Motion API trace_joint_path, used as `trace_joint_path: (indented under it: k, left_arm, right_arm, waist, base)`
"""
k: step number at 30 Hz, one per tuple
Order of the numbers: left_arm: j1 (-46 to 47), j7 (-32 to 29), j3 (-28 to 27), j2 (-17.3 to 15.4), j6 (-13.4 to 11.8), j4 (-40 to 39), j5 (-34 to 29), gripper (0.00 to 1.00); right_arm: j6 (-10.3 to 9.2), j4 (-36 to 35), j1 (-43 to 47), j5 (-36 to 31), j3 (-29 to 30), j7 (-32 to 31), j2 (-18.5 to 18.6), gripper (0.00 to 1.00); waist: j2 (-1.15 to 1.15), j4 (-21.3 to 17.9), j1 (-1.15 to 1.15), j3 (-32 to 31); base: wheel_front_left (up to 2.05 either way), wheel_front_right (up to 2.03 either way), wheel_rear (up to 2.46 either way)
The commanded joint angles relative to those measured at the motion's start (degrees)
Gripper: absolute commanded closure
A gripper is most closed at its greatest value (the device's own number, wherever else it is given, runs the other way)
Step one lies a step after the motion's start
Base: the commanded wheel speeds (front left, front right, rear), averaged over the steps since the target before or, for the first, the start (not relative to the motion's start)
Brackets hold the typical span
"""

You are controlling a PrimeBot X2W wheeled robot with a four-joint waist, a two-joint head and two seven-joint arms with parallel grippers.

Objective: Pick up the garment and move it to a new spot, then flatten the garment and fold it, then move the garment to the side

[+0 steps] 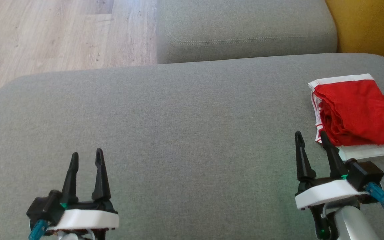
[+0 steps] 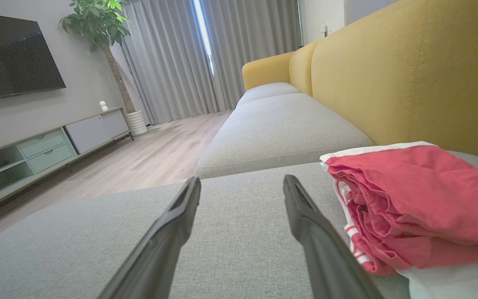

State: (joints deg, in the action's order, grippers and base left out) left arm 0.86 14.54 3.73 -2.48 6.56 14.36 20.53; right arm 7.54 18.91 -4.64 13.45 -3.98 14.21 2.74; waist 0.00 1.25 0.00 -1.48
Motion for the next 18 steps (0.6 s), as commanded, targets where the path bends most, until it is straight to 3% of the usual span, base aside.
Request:
trace_joint_path:
  k: [1,11,12,18]
  left_arm:
    - [2.0,0.46,-2.17,-0.4,0.16,-2.14,-0.57,0.0]
    - [1.84,0.46,-2.55,-0.4,0.02,-1.45,0.98,0.0]
    - [-0.01,-0.03,-0.43,0.02,-0.01,0.46,0.76,1.0]
    - [-0.65,-0.94,-0.51,0.06,0.01,3.34,2.5,1.0]
  right_arm:
    - [-0.05,-2.09,-2.09,-0.35,-1.47,0.78,0.14,0.0]
    - [-0.05,-2.1,-2.2,0.09,-2.07,0.78,0.14,0.0]
    - [0.0,0.14,0.01,0.1,-0.69,-0.01,-0.01,1.0]
    - [0.0,2.52,1.41,2.09,-0.71,-0.55,-0.03,1.0]
  waist:
    - [0.0,0.07,0.0,0.03]
    - [0.0,0.04,0.0,0.16]
    - [0.0,0.04,0.0,0.16]
    - [0.0,0.01,0.0,0.2]
  base:
    - [0.0,0.0,0.0]
    - [0.0,0.0,0.0]
    - [0.0,0.0,0.0]
    - [0.0,0.0,0.0]
